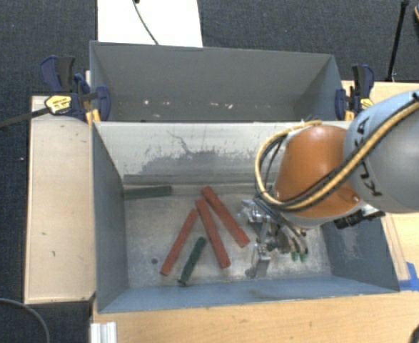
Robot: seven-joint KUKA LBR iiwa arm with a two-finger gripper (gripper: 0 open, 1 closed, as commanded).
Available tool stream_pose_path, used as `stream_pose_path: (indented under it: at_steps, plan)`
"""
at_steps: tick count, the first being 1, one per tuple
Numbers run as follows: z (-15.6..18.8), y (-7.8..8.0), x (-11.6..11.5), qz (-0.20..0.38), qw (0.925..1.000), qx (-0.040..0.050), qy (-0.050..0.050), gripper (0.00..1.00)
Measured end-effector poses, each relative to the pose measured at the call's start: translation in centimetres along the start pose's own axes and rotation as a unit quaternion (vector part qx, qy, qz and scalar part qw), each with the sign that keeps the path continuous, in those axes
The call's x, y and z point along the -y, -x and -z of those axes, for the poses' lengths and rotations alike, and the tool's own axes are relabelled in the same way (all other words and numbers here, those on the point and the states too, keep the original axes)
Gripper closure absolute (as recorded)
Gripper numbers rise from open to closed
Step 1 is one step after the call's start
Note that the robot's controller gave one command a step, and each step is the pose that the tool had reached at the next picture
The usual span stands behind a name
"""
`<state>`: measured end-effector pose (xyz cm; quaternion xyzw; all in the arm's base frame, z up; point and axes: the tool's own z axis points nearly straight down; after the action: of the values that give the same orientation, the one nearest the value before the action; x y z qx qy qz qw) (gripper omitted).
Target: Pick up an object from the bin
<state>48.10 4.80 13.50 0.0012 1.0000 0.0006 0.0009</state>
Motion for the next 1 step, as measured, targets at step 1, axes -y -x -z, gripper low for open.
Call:
stream_pose_path:
  at_steps: [1]
  plan:
    - [0.0,0.0,0.0,0.0,1.0,0.0,0.0,0.0]
